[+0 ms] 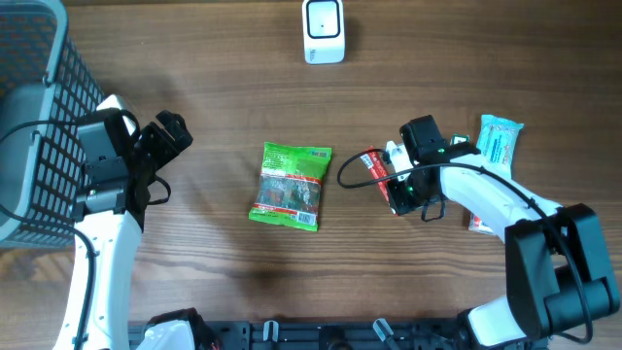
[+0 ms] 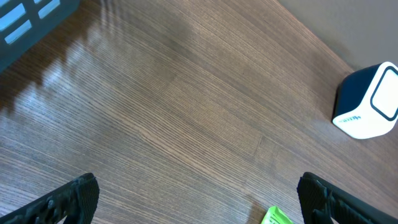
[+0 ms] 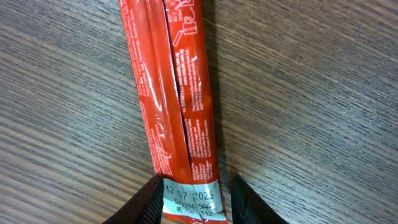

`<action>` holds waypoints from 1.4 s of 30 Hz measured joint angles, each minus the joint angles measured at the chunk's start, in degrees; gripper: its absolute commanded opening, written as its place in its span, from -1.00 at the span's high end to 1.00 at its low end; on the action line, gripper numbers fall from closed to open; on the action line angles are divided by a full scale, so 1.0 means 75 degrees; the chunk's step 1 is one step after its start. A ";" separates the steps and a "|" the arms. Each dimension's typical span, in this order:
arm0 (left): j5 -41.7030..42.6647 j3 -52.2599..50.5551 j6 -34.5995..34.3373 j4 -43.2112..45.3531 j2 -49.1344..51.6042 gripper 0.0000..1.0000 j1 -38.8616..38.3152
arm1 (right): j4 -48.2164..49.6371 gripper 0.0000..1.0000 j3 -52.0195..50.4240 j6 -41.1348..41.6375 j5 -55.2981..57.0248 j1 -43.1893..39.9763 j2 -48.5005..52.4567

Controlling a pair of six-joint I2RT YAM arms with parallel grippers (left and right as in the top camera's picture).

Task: Scan the item barcode
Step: 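Lift the red stick packet upright with the right gripper, then carry the red packet to the scanner and hold it at the window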

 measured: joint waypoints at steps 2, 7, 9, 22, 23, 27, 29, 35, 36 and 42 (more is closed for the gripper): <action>0.0000 0.0000 0.0000 0.0000 0.0000 -1.00 0.0000 | 0.0157 0.48 -0.0061 0.0035 -0.0003 0.0000 -0.0017; 0.0000 0.0003 0.0000 0.0003 0.0000 -1.00 0.0000 | 0.0568 0.81 -0.0289 0.0140 0.0102 -0.0003 -0.0146; 0.0000 0.0003 0.0000 0.0000 0.0000 -1.00 0.0000 | 0.0557 0.86 -0.0277 0.0125 0.0114 0.0000 -0.0149; 0.0000 0.0003 0.0000 0.0000 0.0000 -1.00 0.0000 | 0.0102 0.92 0.0044 0.0536 0.0114 0.0000 -0.1183; 0.0000 0.0003 0.0000 0.0000 0.0000 -1.00 0.0000 | 0.0143 0.91 0.0044 0.0560 0.0114 0.0000 -0.1183; 0.0000 0.0003 0.0000 0.0000 0.0000 -1.00 0.0000 | 0.0367 0.91 0.0044 0.0627 0.0114 0.0000 -0.1183; 0.0000 0.0000 0.0000 0.0000 0.0000 -1.00 0.0000 | 0.0443 0.92 0.0044 0.0644 0.0114 0.0000 -0.1183; 0.0000 0.0000 0.0000 0.0009 0.0003 -1.00 0.0000 | -0.0455 0.92 0.1253 0.0527 0.0117 0.0000 -0.1198; 0.0000 0.0003 0.0000 -0.0003 0.0000 -1.00 0.0000 | -0.0793 0.92 0.1556 0.0519 0.0111 0.0000 -0.1192; 0.0000 0.0003 0.0000 0.0003 0.0003 -1.00 0.0000 | -0.2786 0.92 0.3748 0.0157 0.0023 0.0000 -0.1215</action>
